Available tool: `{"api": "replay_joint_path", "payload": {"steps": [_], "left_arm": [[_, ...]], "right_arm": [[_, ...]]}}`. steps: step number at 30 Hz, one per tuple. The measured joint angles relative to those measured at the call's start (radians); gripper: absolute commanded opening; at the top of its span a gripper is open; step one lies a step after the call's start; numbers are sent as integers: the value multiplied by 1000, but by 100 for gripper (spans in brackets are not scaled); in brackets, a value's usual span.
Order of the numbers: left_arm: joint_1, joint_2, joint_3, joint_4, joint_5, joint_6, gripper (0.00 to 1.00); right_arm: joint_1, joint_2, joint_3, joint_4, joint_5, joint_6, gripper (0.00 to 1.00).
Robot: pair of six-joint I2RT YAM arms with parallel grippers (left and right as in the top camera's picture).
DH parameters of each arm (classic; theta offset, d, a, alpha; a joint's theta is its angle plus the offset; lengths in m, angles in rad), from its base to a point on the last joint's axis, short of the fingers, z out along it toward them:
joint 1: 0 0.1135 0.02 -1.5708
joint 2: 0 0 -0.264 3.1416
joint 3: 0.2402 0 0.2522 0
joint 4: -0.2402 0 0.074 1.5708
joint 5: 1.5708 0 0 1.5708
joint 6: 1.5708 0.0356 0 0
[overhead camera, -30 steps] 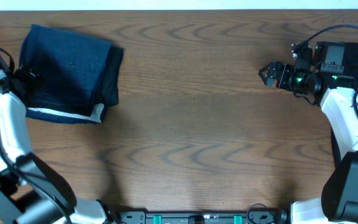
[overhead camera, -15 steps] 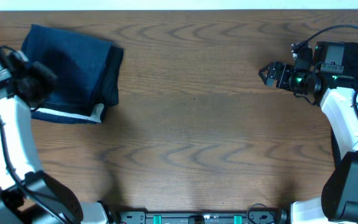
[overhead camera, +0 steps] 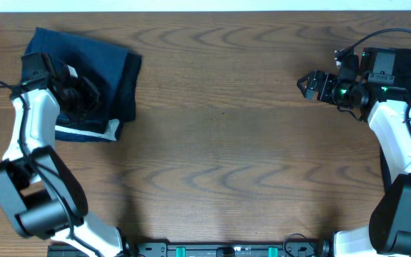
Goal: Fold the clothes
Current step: 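Press and square the shorts on the stack with the left gripper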
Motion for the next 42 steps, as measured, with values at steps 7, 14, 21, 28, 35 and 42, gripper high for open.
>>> {"api": "replay_joint_path", "payload": {"steps": [7,14,21,28,35,42], "left_arm": [[2,34,8,26,35,0,6],[69,-48,93,55,76,-25,6],[220,-120,125,69,56,-60,6],[303,-80,107,68,-59,-63,6],[340,41,104,72,-103,-65,6],[347,97,101,87,-110,-61,6]], "right_arm": [[0,0,0,0,0,0,99],[0,0,0,0,0,0,99],[0,0,0,0,0,0,99],[0,0,0,0,0,0,99],[0,0,0,0,0,0,99],[0,0,0,0,0,0,99]]}}
